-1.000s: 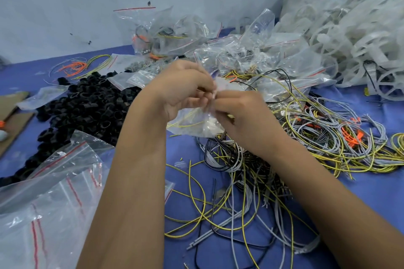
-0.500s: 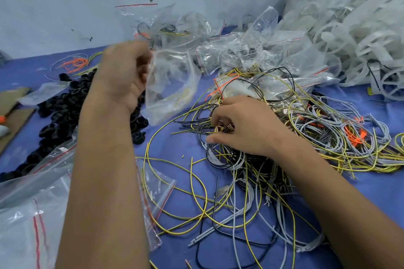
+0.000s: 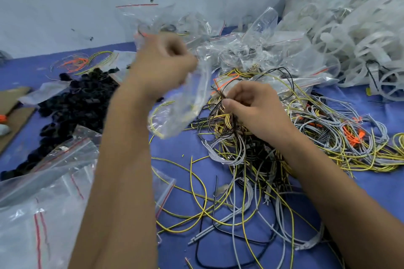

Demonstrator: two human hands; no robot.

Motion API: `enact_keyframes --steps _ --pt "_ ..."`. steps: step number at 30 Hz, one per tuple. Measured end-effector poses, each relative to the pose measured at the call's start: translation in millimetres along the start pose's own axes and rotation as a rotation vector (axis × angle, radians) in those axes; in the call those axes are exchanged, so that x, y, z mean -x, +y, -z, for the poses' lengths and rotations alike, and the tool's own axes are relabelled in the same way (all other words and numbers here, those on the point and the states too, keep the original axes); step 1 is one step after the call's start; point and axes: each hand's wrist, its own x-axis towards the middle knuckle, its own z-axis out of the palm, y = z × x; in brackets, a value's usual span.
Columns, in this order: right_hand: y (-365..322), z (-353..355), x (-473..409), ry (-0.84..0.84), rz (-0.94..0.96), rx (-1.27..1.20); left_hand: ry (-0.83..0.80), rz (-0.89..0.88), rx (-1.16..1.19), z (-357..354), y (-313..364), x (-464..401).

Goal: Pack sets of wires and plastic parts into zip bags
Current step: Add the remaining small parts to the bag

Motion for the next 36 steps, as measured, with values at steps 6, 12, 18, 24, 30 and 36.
enact_keyframes --steps 6,12,18,24,30,36 --pt "12 8 -8 0.525 -0.137 -0.157 -0.319 0.202 -0.013 -41 -19 2" --pt "2 16 -7 0.690 -0.102 -0.488 -0.326 0.233 0.096 -44 -17 6" --pt "-8 -2 2 0.461 -0.036 -0.142 -0.112 0.169 0.148 -48 -17 4" --pt "-10 -7 7 0.000 -0.290 -0.291 -0.273 0.023 0.013 -55 -12 8" --pt "-10 2 8 -0.227 -0.382 -0.170 -0.303 -0.094 -0.067 -56 -2 8" --pt "-7 -2 4 0.016 -0.321 -0.405 -0.551 -0.056 -0.026 -50 7 13"
